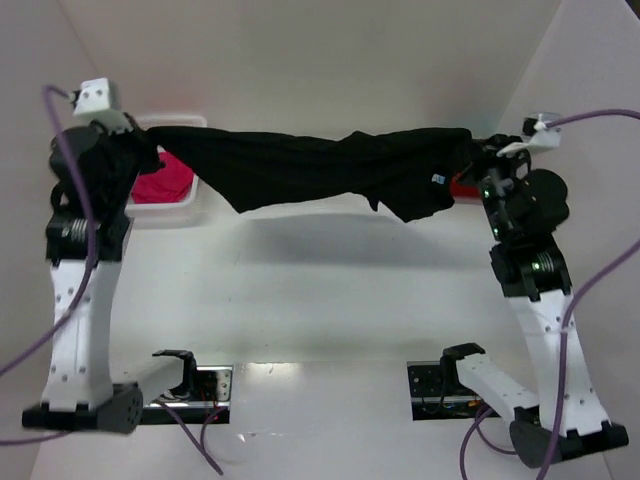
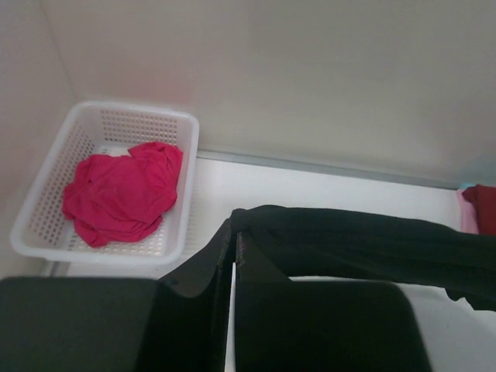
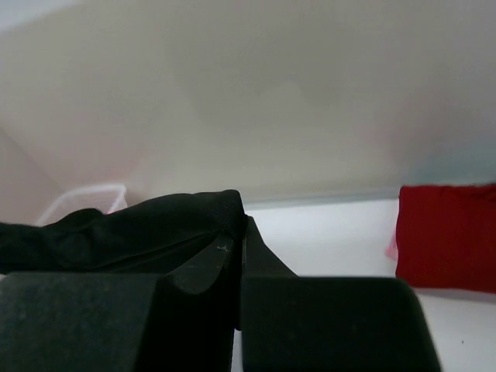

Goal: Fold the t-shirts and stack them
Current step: Flatten out the tshirt

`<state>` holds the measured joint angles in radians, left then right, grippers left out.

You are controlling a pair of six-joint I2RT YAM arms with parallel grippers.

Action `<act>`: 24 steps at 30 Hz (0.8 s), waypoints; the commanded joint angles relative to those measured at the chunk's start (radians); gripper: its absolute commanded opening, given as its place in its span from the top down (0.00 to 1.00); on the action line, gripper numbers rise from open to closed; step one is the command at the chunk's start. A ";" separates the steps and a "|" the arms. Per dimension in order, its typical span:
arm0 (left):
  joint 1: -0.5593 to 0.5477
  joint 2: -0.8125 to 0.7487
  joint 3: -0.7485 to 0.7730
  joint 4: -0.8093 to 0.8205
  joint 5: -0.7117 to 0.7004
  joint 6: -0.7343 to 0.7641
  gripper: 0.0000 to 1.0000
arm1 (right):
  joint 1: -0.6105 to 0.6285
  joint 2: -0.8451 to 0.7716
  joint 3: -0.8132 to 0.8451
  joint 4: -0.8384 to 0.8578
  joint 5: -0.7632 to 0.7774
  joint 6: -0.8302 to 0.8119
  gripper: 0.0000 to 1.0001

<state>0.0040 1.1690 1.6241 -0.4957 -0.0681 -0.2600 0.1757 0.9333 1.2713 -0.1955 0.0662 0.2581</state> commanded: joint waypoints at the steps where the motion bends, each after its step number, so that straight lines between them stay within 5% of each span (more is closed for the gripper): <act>1: 0.007 -0.182 -0.061 -0.039 -0.030 0.008 1.00 | -0.008 -0.103 0.048 -0.016 -0.017 -0.025 1.00; 9: -0.025 -0.381 -0.043 -0.190 -0.082 -0.031 1.00 | 0.001 -0.235 0.125 -0.139 0.023 0.013 1.00; 24: -0.025 0.098 -0.306 0.061 0.047 -0.058 1.00 | 0.001 0.027 -0.317 -0.087 0.027 0.234 1.00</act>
<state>-0.0227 1.2423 1.3128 -0.5331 -0.0681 -0.3035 0.1768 0.9585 0.9905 -0.3077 0.0887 0.4294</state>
